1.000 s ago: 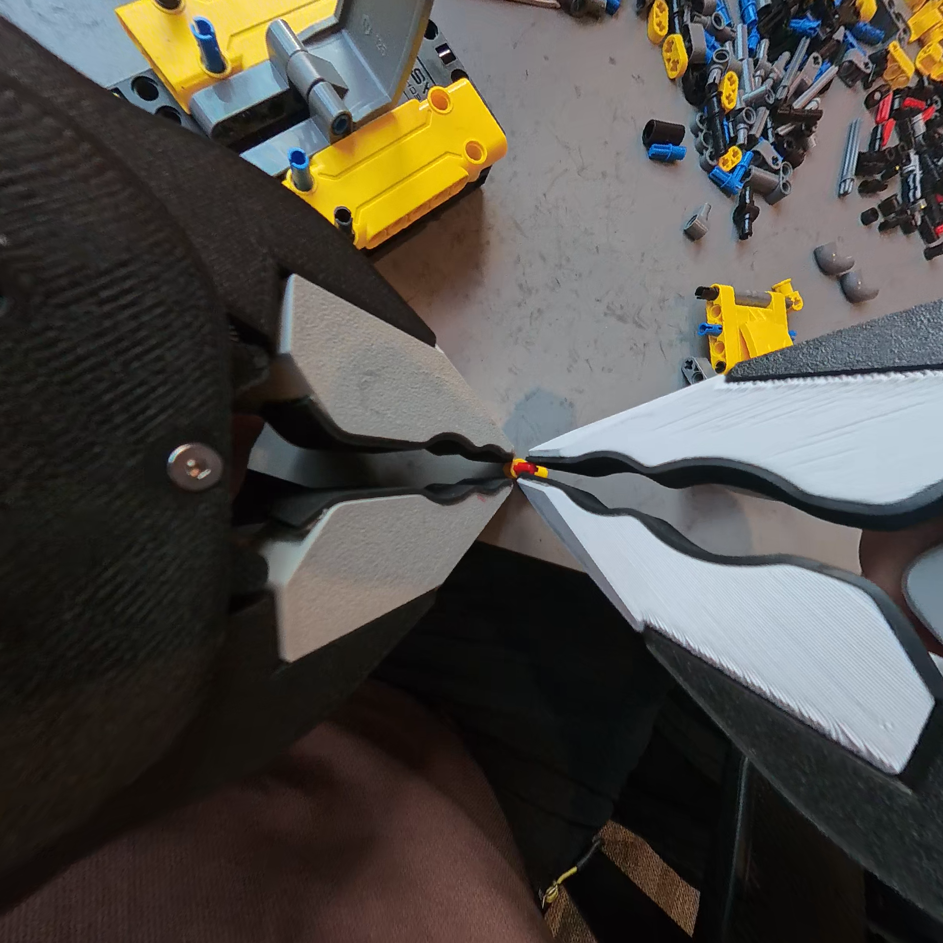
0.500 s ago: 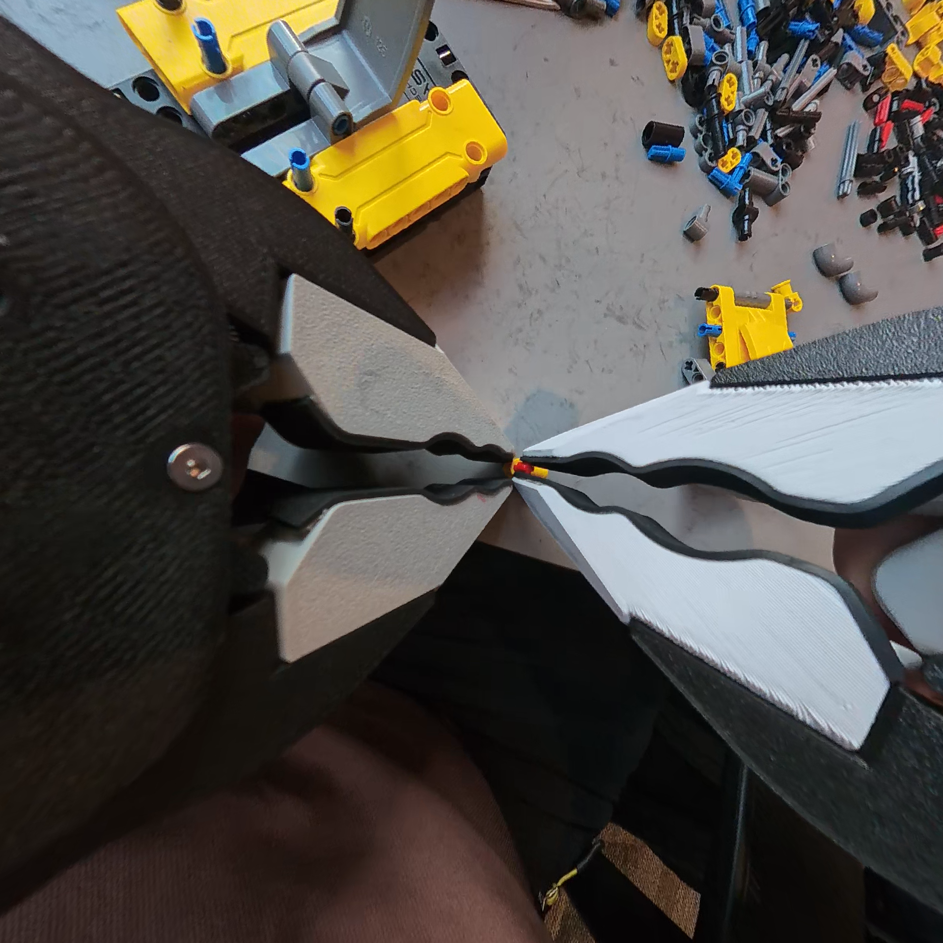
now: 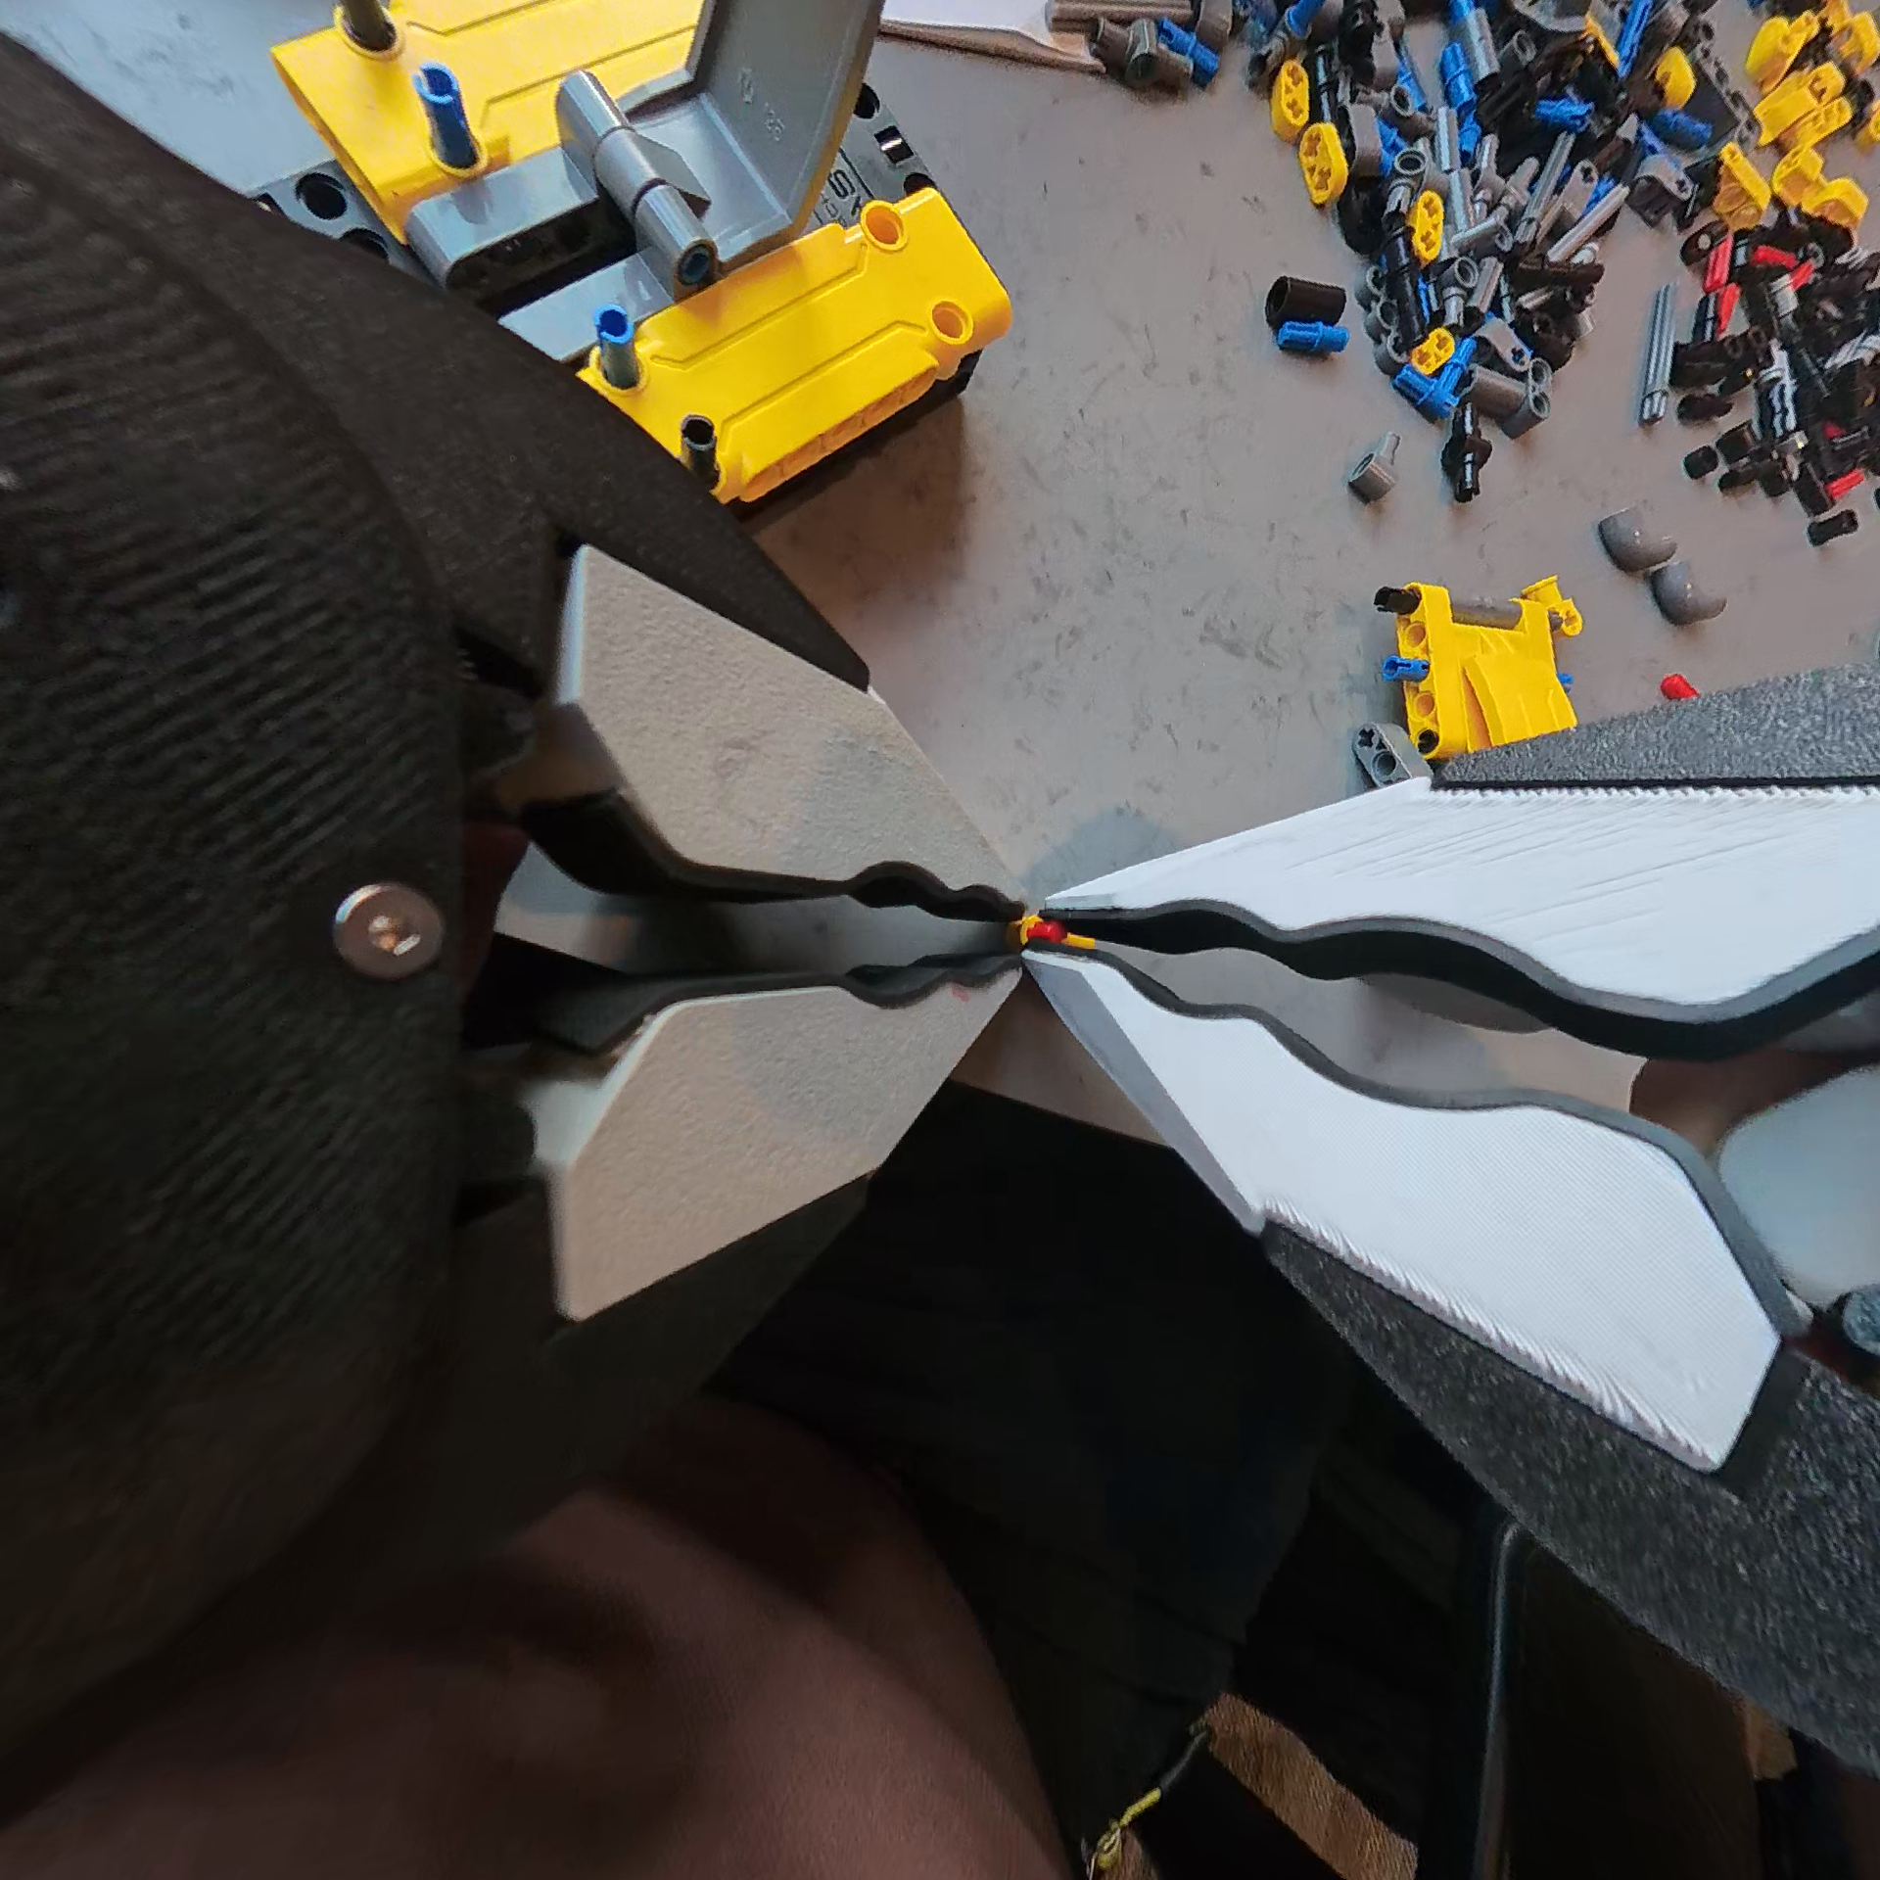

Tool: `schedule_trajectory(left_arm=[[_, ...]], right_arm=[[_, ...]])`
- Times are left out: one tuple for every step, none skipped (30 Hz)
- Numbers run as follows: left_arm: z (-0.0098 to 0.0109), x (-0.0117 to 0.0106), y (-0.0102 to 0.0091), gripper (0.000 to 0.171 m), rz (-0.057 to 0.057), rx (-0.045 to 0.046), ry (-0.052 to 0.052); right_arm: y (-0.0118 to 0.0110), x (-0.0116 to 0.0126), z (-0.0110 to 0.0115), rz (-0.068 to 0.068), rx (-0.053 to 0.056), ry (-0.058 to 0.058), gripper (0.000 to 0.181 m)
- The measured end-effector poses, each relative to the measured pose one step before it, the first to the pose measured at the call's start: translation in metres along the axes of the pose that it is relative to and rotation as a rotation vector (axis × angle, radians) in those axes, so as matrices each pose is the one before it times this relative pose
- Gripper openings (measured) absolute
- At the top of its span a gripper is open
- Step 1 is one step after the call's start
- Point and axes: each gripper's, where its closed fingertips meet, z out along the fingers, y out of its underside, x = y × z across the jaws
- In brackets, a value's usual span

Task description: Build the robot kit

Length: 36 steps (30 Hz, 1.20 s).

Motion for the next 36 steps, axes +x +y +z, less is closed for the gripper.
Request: schedule_trajectory(left_arm=[[-0.0001, -0.00018, 0.00002, 0.004, 0.0052, 0.0016, -0.006], [-0.00004, -0.0002, -0.00011, 0.004, 0.0035, 0.00116, -0.0047], [-0.00007, -0.00017, 0.00007, 0.004, 0.002, 0.00103, -0.0033], [-0.0001, 0.00005, 0.00002, 0.004, 0.0004, 0.00067, 0.0], [-0.00004, 0.00018, 0.00003, 0.003, -0.0005, 0.0002, 0.0024], [0.00002, 0.00004, 0.00001, 0.003, -0.0022, 0.00017, 0.003], [-0.00002, 0.00009, 0.00007, 0.003, -0.0031, -0.00004, 0.0036], [0.00007, 0.00004, -0.00001, 0.003, -0.003, -0.00009, 0.0029], [-0.00009, -0.00007, -0.00001, 0.003, -0.0027, -0.00004, 0.0027], [-0.00001, 0.00002, 0.00006, 0.003, -0.0029, -0.00017, 0.0025], [0.00005, -0.00005, 0.00001, 0.003, -0.0028, -0.00027, 0.0024], [-0.00003, -0.00001, 0.00004, 0.003, -0.0019, 0.00013, 0.0019], [0.00004, 0.00003, -0.00004, 0.003, -0.0012, 0.00032, 0.0012], [-0.00005, -0.0002, 0.00001, 0.003, -0.001, 0.00051, 0.0], [0.00005, -0.00014, -0.00008, 0.003, -0.0011, 0.00055, 0.0], [-0.00002, -0.00013, -0.00001, 0.004, -0.001, 0.00051, -0.0001], [0.00005, -0.00019, 0.00001, 0.004, -0.0029, -0.00033, 0.0013], [0.00008, -0.00005, 0.0, 0.004, -0.0041, -0.00045, 0.0027], [0.00002, -0.00014, -0.00007, 0.004, -0.0046, -0.00051, 0.0034], [0.00008, -0.00008, 0.00001, 0.005, -0.0052, -0.0006, 0.0035], [-0.00003, -0.00017, -0.00002, 0.005, -0.005, -0.00075, 0.0036], [0.00007, -0.00003, -0.00001, 0.005, -0.0041, -0.00049, 0.0028], [-0.00002, -0.00011, 0.00003, 0.006, -0.0029, -0.00012, 0.0016], [0.00005, -0.00019, -0.00004, 0.007, -0.0022, 0.00002, 0.0001], [-0.00002, -0.00015, 0.00001, 0.008, -0.0019, 0.00005, 0.0002], [-0.00006, -0.0002, -0.0001, 0.009, -0.0017, 0.00032, 0.0], [0.00003, -0.00024, -0.00005, 0.01, -0.0017, 0.00033, -0.001], [-0.00004, -0.00025, 0.00002, 0.012, -0.0011, 0.00022, -0.001], [-0.00001, -0.00017, -0.00002, 0.013, 0.0001, 0.00041, -0.0021], [-0.00004, -0.00018, -0.00001, 0.014, 0.0013, 0.00056, -0.0025], [-0.00014, -0.00026, -0.00011, 0.015, 0.0015, 0.00111, -0.0033], [-0.00015, -0.00009, -0.00017, 0.016, 0.0018, 0.00196, -0.0022], [-0.0003, -0.00045, -0.00047, 0.017, 0.0001, 0.00397, -0.0039], [-0.00052, -0.0007, -0.00077, 0.017, -0.0028, 0.00675, -0.0043], [-0.00067, -0.00059, -0.00106, 0.018, -0.0057, 0.00853, -0.0016], [-0.00091, -0.00056, -0.00129, 0.018, -0.0088, 0.01036, 0.0008]], right_arm=[[-0.00012, -0.00004, 0.00007, 0.0048, 0.0016, 0.0, 0.005], [-0.00005, 0.00004, 0.00003, 0.0086, 0.0044, -0.0019, 0.005], [-0.00012, -0.00002, 0.00016, 0.0093, 0.0064, -0.0026, 0.005], [0.00004, 0.00005, 0.00004, 0.007, 0.0071, -0.0025, 0.005], [-0.00005, 0.00001, 0.00009, 0.0071, 0.0064, -0.0021, 0.005], [-0.00005, -0.00004, 0.00009, 0.0059, 0.0048, -0.0009, 0.005], [0.00005, 0.00002, 0.00004, 0.0026, 0.0034, 0.001, 0.005], [-0.00008, 0.00001, 0.00001, 0.002, 0.0028, 0.0013, 0.005], [-0.00011, 0.00006, 0.00015, 0.0031, 0.0027, -0.0003, 0.005], [-0.00005, 0.00006, -0.00001, 0.0034, 0.003, -0.0018, 0.005], [-0.00001, 0.00004, 0.00008, 0.003, 0.0031, -0.0022, 0.005], [-0.00011, 0.00022, 0.00013, 0.002, 0.0034, -0.0008, 0.005], [-0.00029, 0.00053, 0.00023, 0.0014, 0.0038, 0.0012, 0.005], [-0.00018, 0.00036, 0.00018, -0.0001, 0.0029, 0.0018, 0.005], [-0.0001, 0.00032, 0.00003, -0.0017, 0.0016, 0.0023, 0.005], [-0.0002, 0.00027, 0.00022, -0.0009, 0.0014, 0.002, 0.005], [-0.00008, 0.00025, 0.00003, 0.001, 0.0016, -0.0004, 0.005], [-0.00013, 0.00004, 0.00004, 0.0026, 0.0022, -0.0027, 0.005], [-0.00002, 0.00024, 0.00007, 0.0034, 0.0032, -0.0031, 0.005], [-0.00017, 0.00019, 0.00002, 0.0039, 0.004, -0.0023, 0.005], [-0.00006, 0.00005, 0.00005, 0.0057, 0.0048, -0.0031, 0.005], [-0.00015, 0.00024, -0.00006, 0.0072, 0.006, -0.0026, 0.005], [-0.00029, 0.00102, -0.00003, 0.0092, 0.008, 0.0021, 0.005], [-0.00012, 0.00188, -0.00006, 0.0099, 0.0091, 0.0102, 0.005], [-0.0001, 0.00147, -0.00007, 0.0081, 0.0089, 0.0098, 0.005], [0.00005, 0.00054, -0.00019, 0.0104, 0.009, 0.0045, 0.005], [-0.00013, 0.00049, -0.00004, 0.0143, 0.0112, 0.0022, 0.004], [-0.00018, 0.00079, -0.00044, 0.0188, 0.015, 0.0016, 0.004], [-0.00022, 0.00115, -0.00076, 0.0228, 0.0178, 0.0002, 0.004], [-0.00054, 0.00247, -0.00161, 0.0246, 0.022, 0.0045, 0.004], [-0.00177, 0.00215, -0.00274, 0.0266, 0.0322, -0.0002, 0.004], [-0.00354, 0.00089, -0.00382, 0.0311, 0.0444, -0.0113, 0.004], [-0.00472, -0.00048, -0.0046, 0.0322, 0.0516, -0.0223, 0.004], [-0.00537, -0.00197, -0.00482, 0.0279, 0.0566, -0.0304, 0.004], [-0.00495, -0.00106, -0.00442, 0.031, 0.0541, -0.0248, 0.004], [-0.00324, -0.00064, -0.00353, 0.0397, 0.0432, -0.0243, 0.004]])
